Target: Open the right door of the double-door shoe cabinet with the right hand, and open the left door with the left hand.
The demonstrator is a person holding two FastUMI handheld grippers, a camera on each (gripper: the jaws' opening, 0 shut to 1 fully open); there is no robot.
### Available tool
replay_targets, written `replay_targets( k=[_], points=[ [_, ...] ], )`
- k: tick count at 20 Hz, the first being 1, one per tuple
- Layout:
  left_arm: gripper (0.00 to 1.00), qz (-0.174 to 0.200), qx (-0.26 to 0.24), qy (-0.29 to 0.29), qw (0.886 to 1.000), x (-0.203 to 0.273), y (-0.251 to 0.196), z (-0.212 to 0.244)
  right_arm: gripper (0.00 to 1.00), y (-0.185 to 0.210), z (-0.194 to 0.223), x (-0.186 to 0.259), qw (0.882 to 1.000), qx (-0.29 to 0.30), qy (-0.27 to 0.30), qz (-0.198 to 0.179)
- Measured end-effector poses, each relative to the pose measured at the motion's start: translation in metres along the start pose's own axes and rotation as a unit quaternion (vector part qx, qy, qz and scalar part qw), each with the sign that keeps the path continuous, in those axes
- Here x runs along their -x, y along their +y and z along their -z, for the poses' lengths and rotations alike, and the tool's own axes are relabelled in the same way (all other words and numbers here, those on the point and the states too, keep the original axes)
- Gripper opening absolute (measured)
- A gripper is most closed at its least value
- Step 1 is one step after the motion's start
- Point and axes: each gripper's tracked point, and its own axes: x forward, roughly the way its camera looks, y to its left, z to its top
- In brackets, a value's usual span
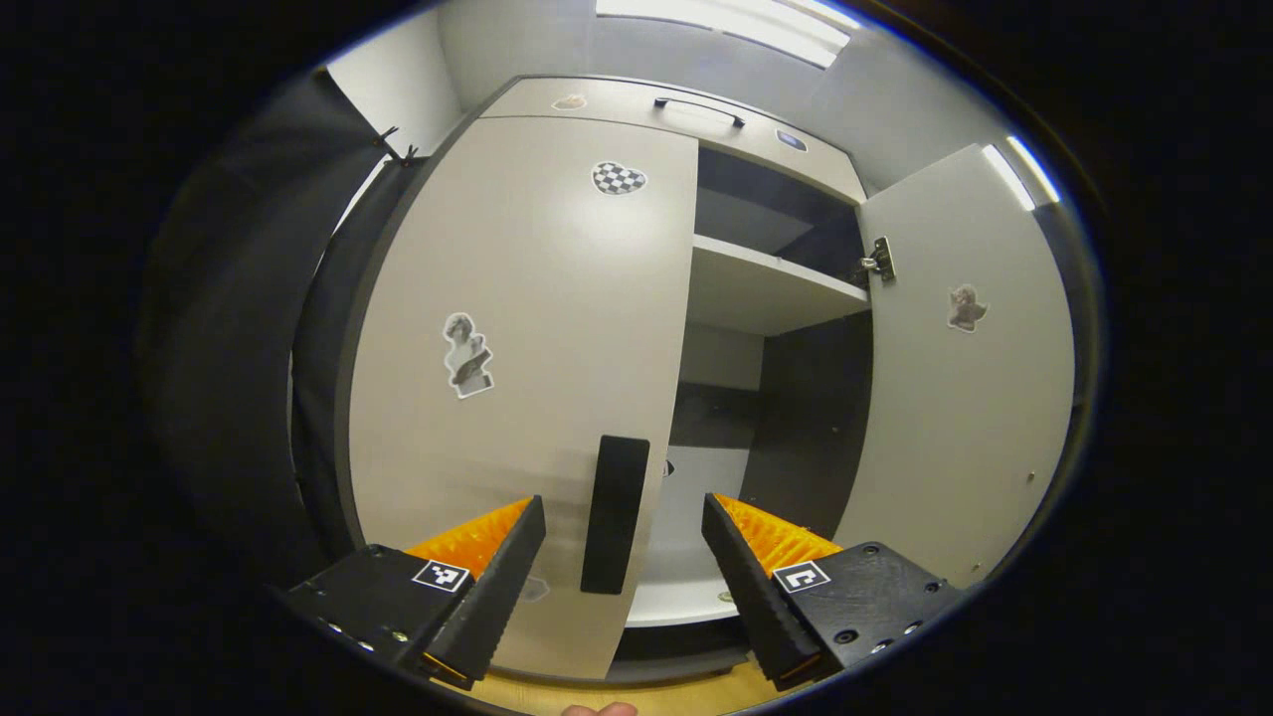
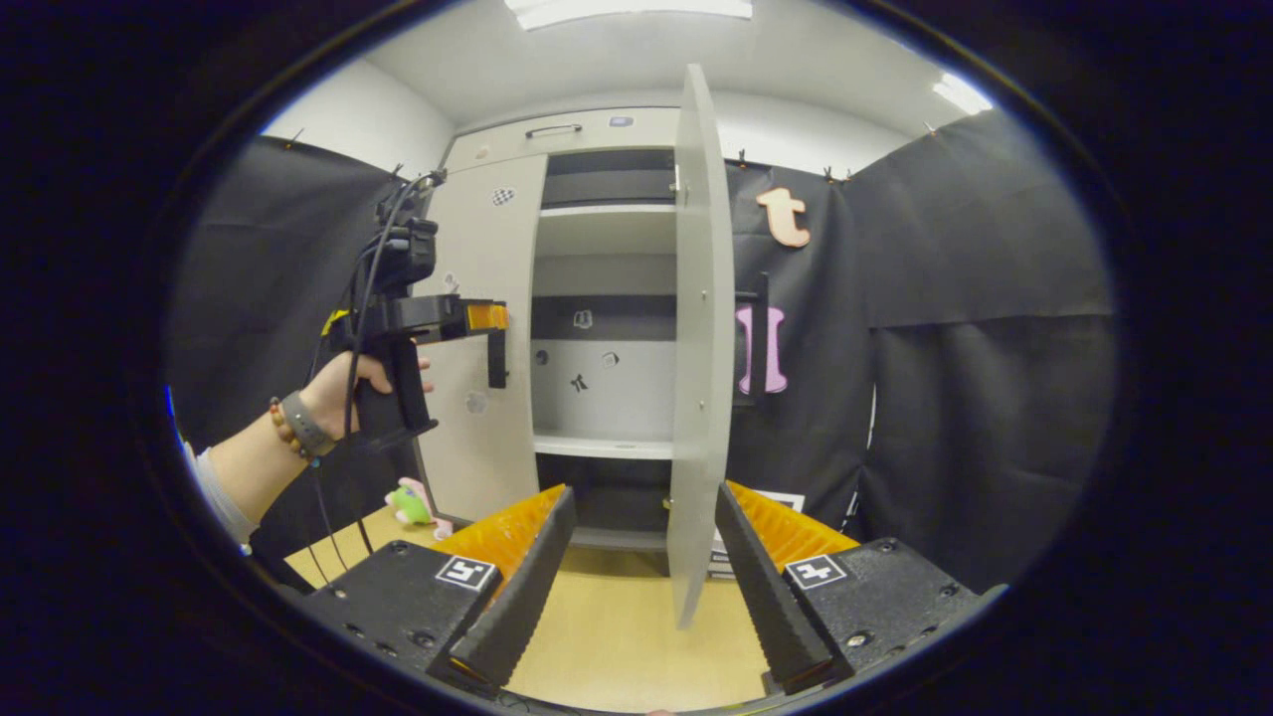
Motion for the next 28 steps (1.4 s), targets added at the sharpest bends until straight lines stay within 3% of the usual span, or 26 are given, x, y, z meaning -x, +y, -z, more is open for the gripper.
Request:
replay_targets(
  k=[8, 17, 18, 19, 20, 21, 23, 24, 25, 26, 28],
  points=[
    [0.95, -0.025, -0.014, 0.03, 0.999, -0.039, 0.012, 0.021, 0.91, -0.043, 0.002, 0.003, 0.998, -0.031, -0.007, 0.054],
    [0.9, -0.05, -0.048, 0.044, 0.997, -0.043, 0.021, 0.026, 0.91, -0.045, 0.011, -0.01, 0.998, -0.045, -0.003, 0.049],
    [0.86, -0.05, -0.05, 0.04, 0.997, -0.041, 0.022, 0.026, 0.91, -0.045, 0.012, -0.01, 0.998, -0.046, -0.003, 0.047],
    [0.72, -0.039, -0.053, 0.038, 0.997, -0.041, 0.019, 0.028, 0.91, -0.046, 0.014, -0.011, 0.998, -0.047, -0.002, 0.047],
    [0.48, -0.03, -0.057, 0.037, 0.997, -0.036, 0.015, 0.027, 0.91, -0.048, 0.014, -0.011, 0.998, -0.047, -0.001, 0.048],
    [0.48, -0.019, -0.059, 0.037, 0.997, -0.041, 0.012, 0.029, 0.92, -0.051, 0.016, -0.012, 0.998, -0.046, -0.001, 0.05],
    [0.31, -0.018, -0.06, 0.037, 0.997, -0.042, 0.012, 0.03, 0.92, -0.055, 0.019, -0.011, 0.997, -0.049, 0.002, 0.055],
    [0.31, -0.017, -0.059, 0.041, 0.997, -0.04, 0.013, 0.031, 0.92, -0.056, 0.021, -0.011, 0.997, -0.052, 0.004, 0.055],
    [0.14, -0.012, -0.05, 0.038, 0.998, -0.043, 0.013, 0.032, 0.92, -0.056, 0.022, -0.011, 0.997, -0.056, 0.005, 0.055],
    [0.17, -0.004, -0.046, 0.04, 0.998, -0.043, 0.013, 0.033, 0.92, -0.057, 0.023, -0.011, 0.997, -0.059, 0.007, 0.054],
    [0.05, 0.004, -0.041, 0.042, 0.998, -0.042, 0.011, 0.032, 0.91, -0.059, 0.026, -0.009, 0.997, -0.061, 0.011, 0.055]
  ],
)
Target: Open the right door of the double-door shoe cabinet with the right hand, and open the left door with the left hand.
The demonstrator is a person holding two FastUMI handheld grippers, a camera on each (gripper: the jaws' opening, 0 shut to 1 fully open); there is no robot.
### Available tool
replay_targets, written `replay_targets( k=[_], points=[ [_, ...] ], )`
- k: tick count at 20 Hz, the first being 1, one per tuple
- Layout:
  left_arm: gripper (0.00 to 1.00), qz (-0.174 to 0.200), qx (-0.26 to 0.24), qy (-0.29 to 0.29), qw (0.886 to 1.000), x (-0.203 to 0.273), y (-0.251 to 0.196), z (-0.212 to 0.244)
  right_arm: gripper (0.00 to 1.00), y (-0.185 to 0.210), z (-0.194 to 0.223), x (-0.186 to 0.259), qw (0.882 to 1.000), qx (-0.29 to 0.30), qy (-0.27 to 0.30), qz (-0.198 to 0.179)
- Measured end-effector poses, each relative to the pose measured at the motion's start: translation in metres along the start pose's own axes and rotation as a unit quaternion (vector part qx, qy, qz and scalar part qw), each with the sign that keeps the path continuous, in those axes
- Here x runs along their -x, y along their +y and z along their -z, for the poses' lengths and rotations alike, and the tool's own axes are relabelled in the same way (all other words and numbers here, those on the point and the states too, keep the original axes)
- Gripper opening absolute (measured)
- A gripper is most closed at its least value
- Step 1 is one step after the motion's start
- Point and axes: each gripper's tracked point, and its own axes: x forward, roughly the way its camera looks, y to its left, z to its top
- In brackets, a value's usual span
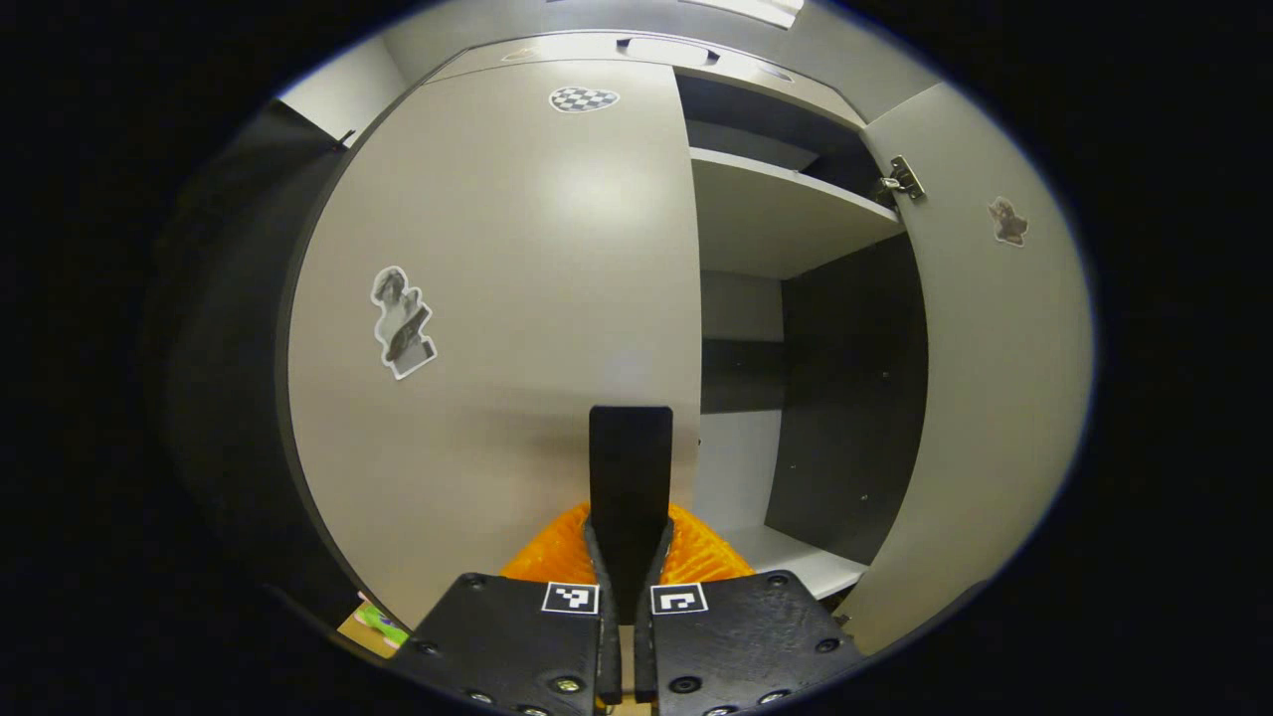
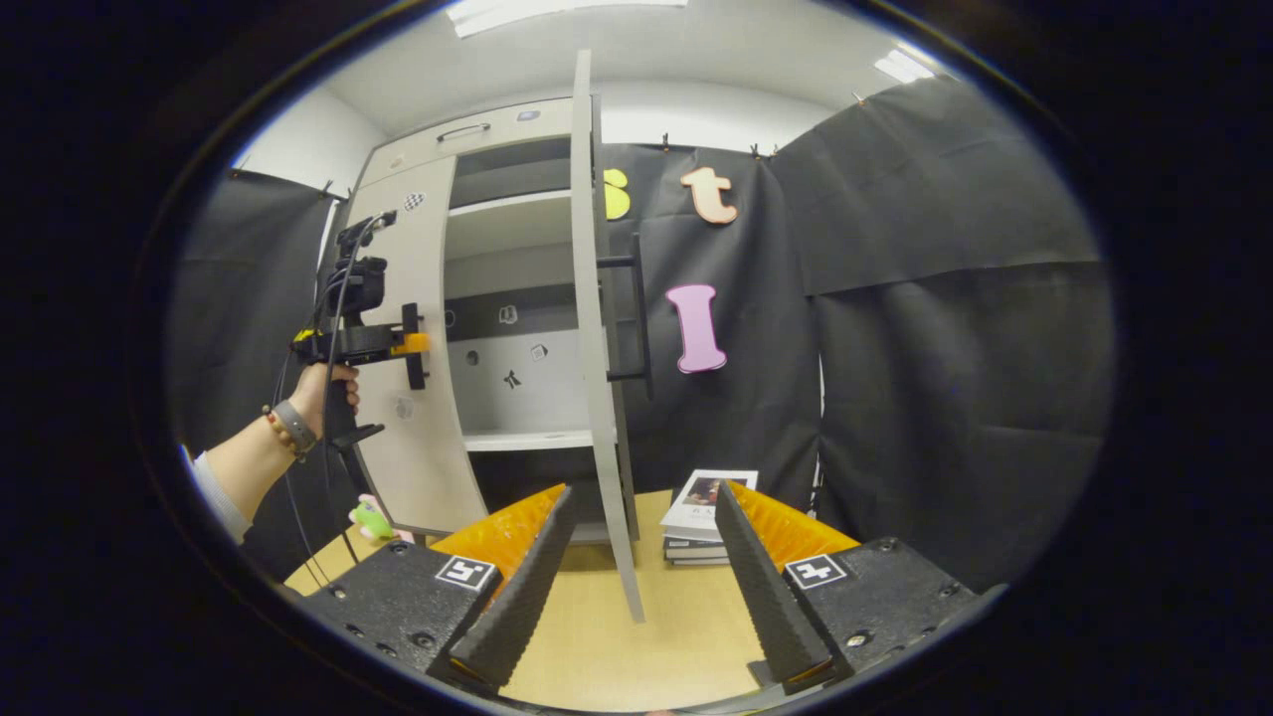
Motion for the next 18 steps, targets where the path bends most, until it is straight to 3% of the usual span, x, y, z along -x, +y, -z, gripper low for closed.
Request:
replay_targets(
  k=[3, 6, 18],
  points=[
    [0.05, -0.005, 0.004, 0.001, 1.0, 0.009, 0.001, -0.001, 0.92, 0.0, 0.004, 0.001, 1.0, 0.003, 0.005, 0.001],
    [0.05, -0.022, -0.029, 0.004, 0.999, 0.023, 0.002, -0.004, 0.92, 0.004, 0.006, 0.005, 1.0, 0.008, 0.011, -0.003],
    [0.04, -0.001, -0.011, 0.009, 1.0, 0.113, 0.035, -0.007, 0.91, 0.013, 0.004, 0.011, 1.0, 0.013, 0.003, -0.013]
  ],
)
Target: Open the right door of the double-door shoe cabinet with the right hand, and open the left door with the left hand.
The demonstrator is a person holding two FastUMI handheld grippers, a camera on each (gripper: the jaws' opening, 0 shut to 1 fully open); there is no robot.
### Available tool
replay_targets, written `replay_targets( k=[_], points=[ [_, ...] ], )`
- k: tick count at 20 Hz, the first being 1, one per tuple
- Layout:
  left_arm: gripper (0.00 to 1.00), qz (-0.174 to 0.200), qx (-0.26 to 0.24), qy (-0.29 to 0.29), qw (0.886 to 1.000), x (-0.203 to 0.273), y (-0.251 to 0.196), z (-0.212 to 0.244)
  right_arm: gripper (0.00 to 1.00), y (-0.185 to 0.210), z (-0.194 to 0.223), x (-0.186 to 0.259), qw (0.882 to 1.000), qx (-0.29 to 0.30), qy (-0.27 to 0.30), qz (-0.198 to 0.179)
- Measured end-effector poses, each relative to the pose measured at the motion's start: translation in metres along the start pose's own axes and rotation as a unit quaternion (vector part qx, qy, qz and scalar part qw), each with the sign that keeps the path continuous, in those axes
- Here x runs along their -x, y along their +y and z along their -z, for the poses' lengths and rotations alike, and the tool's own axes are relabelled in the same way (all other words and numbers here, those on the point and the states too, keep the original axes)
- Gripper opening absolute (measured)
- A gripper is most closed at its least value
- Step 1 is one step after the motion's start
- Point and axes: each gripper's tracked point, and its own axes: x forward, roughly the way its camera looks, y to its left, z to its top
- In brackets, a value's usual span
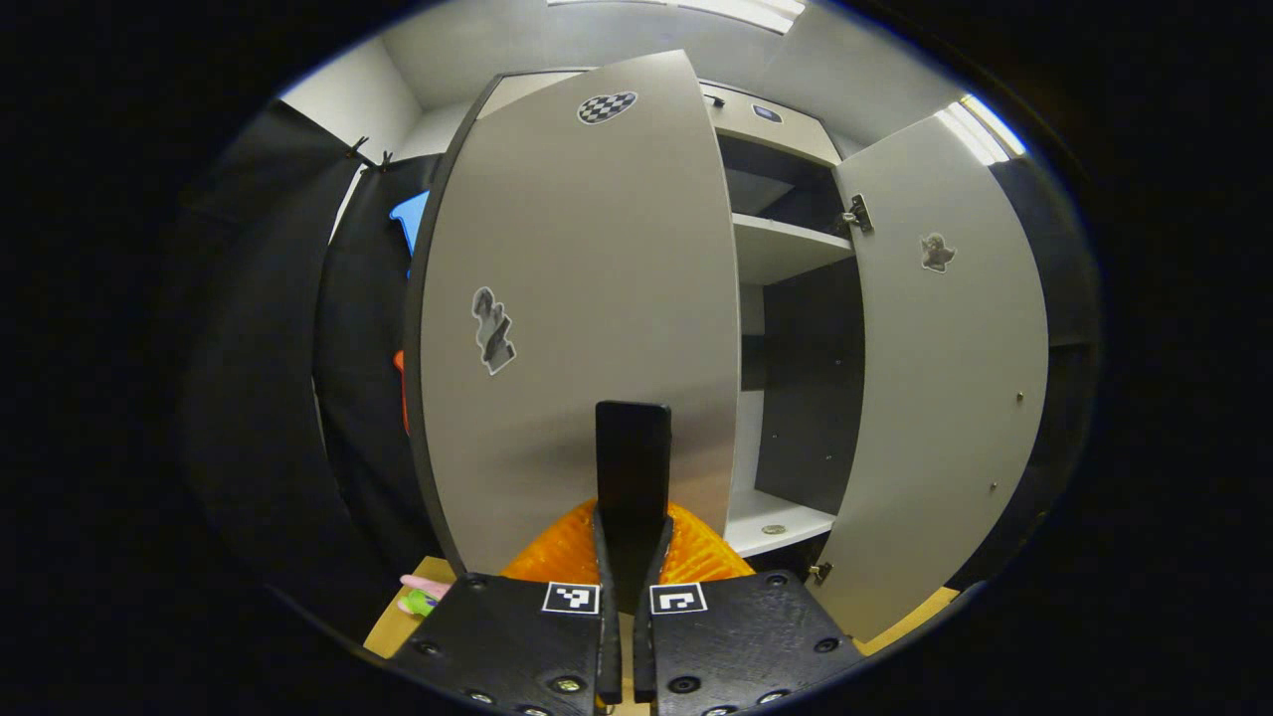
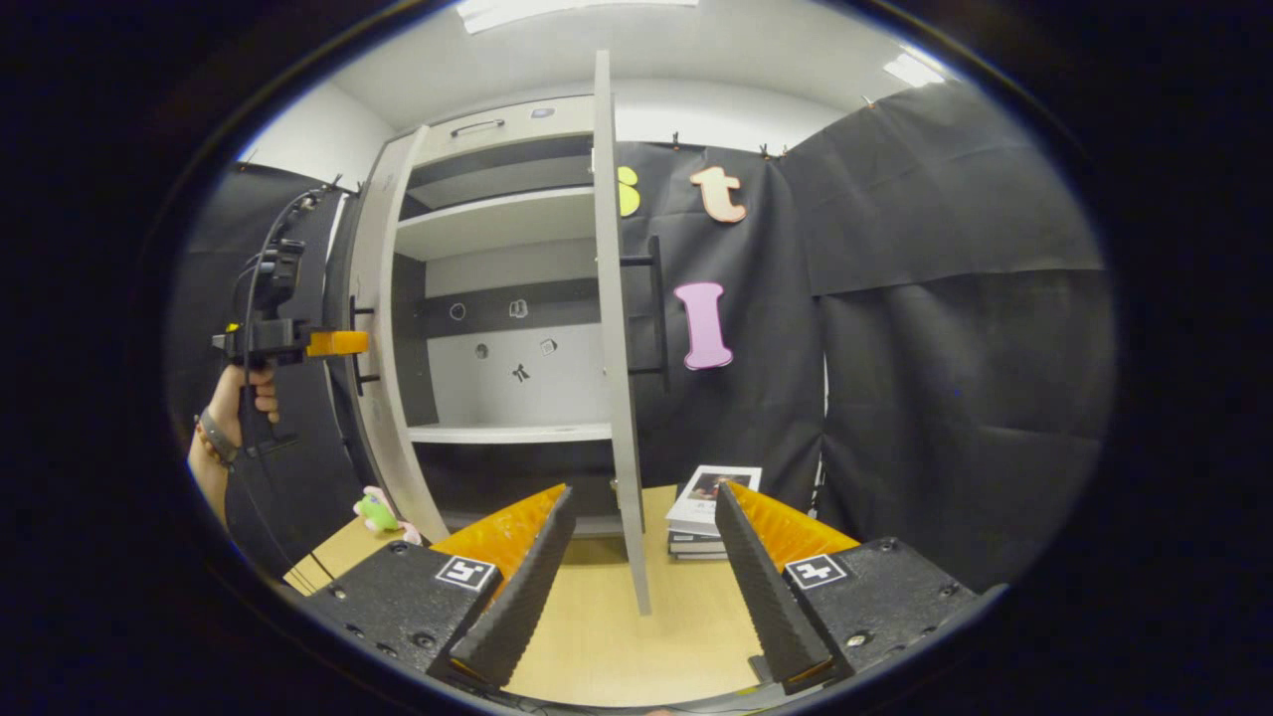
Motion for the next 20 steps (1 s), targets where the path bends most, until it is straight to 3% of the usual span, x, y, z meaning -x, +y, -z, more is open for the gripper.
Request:
replay_targets(
  k=[9, 16, 20],
  points=[
    [0.04, -0.051, 0.014, -0.006, 0.999, 0.056, 0.063, 0.003, 0.92, 0.023, 0.004, -0.019, 1.0, 0.005, 0.002, -0.014],
    [0.02, -0.128, 0.007, -0.016, 0.992, 0.078, 0.146, 0.004, 0.92, 0.036, 0.015, -0.036, 1.0, 0.007, 0.019, -0.017],
    [0.0, -0.085, 0.028, -0.021, 0.996, 0.083, 0.16, 0.004, 0.91, 0.046, 0.018, -0.041, 0.999, 0.001, 0.025, -0.024]
  ],
)
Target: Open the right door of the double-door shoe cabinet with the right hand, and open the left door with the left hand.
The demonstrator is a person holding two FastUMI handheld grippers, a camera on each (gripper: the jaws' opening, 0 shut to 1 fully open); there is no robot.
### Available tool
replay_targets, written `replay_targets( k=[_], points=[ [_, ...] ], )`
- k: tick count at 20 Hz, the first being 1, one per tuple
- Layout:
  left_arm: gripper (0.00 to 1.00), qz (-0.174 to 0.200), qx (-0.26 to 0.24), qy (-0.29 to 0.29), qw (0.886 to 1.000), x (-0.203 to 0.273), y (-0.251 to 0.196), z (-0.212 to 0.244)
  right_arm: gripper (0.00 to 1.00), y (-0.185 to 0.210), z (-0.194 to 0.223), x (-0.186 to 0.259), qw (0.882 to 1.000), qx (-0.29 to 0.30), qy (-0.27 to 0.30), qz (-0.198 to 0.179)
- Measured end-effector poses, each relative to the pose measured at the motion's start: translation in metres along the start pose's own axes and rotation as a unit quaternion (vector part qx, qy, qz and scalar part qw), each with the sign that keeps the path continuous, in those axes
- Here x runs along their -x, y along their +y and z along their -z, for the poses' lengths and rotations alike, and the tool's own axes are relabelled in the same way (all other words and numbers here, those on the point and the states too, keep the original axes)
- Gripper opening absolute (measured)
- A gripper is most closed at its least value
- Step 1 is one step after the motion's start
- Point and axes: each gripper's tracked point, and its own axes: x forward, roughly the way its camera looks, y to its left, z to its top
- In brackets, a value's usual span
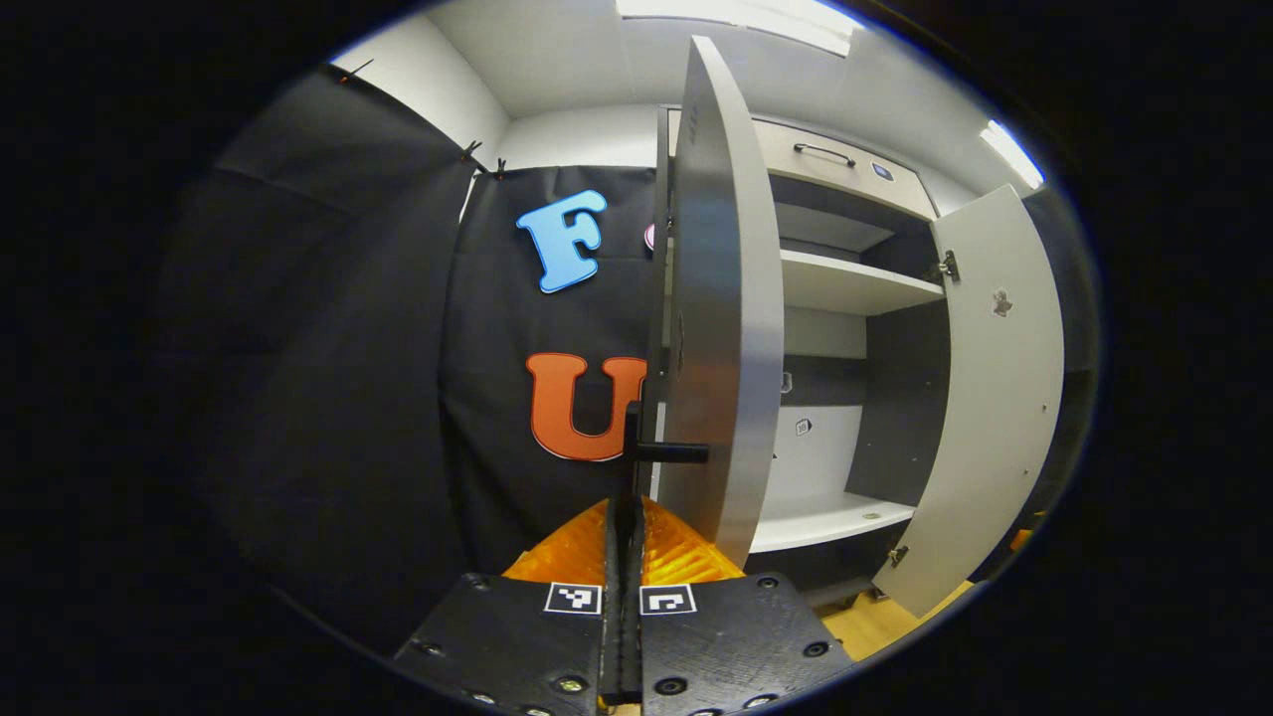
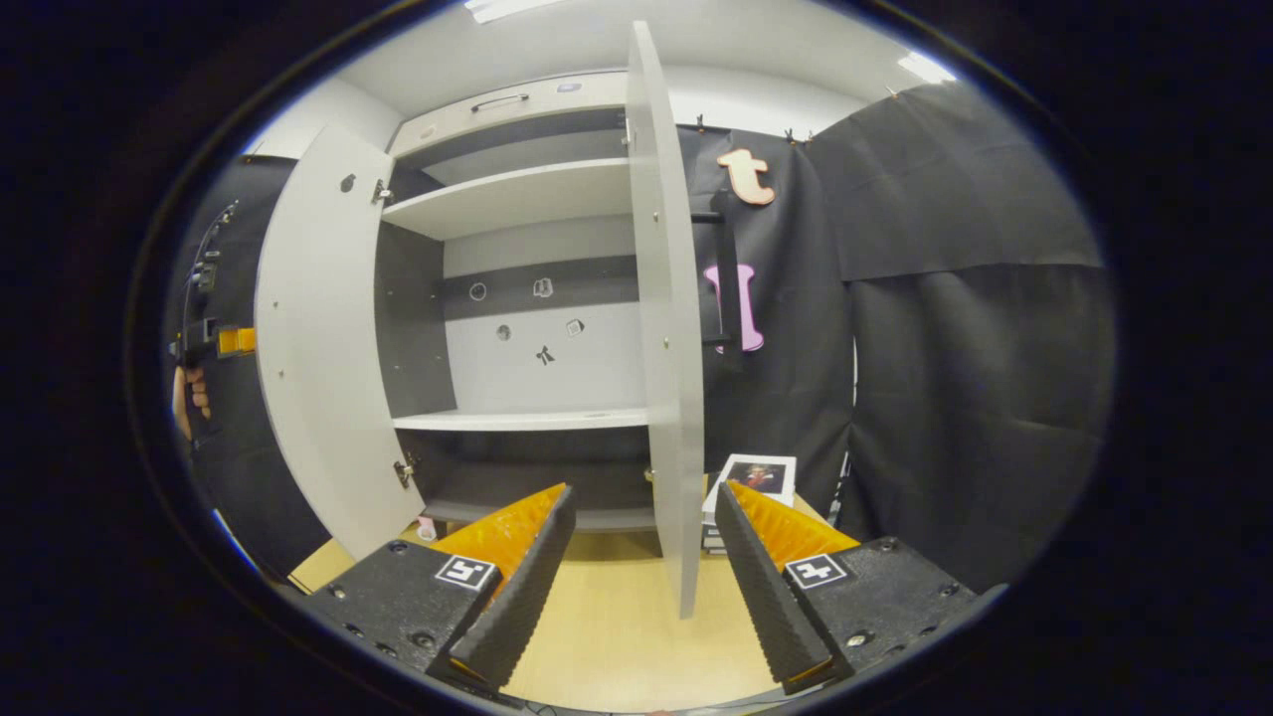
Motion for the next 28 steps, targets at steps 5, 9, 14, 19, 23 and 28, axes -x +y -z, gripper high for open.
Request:
replay_targets(
  k=[5, 9, 14, 19, 23, 28],
  points=[
    [0.0, 0.031, 0.053, -0.003, 0.998, 0.002, 0.003, 0.004, 0.92, 0.0, 0.0, 0.006, 1.0, 0.004, -0.004, 0.008],
    [0.0, -0.029, 0.065, -0.024, 0.997, 0.057, -0.003, 0.029, 0.91, -0.003, -0.006, 0.011, 1.0, 0.003, -0.02, 0.021],
    [0.0, -0.008, 0.013, -0.048, 0.999, 0.067, -0.074, 0.044, 0.92, 0.012, -0.026, 0.01, 0.999, -0.01, -0.05, 0.006],
    [0.0, 0.009, 0.034, -0.008, 0.999, 0.056, -0.113, 0.065, 0.91, 0.029, -0.04, 0.011, 0.998, -0.003, -0.063, -0.01],
    [0.75, 0.015, 0.014, 0.003, 1.0, 0.053, -0.12, 0.072, 0.91, 0.03, -0.035, 0.012, 0.998, 0.006, -0.057, -0.01],
    [0.89, -0.022, -0.005, 0.012, 1.0, 0.052, -0.111, 0.08, 0.91, 0.027, -0.038, 0.011, 0.998, 0.001, -0.057, -0.007]
  ],
)
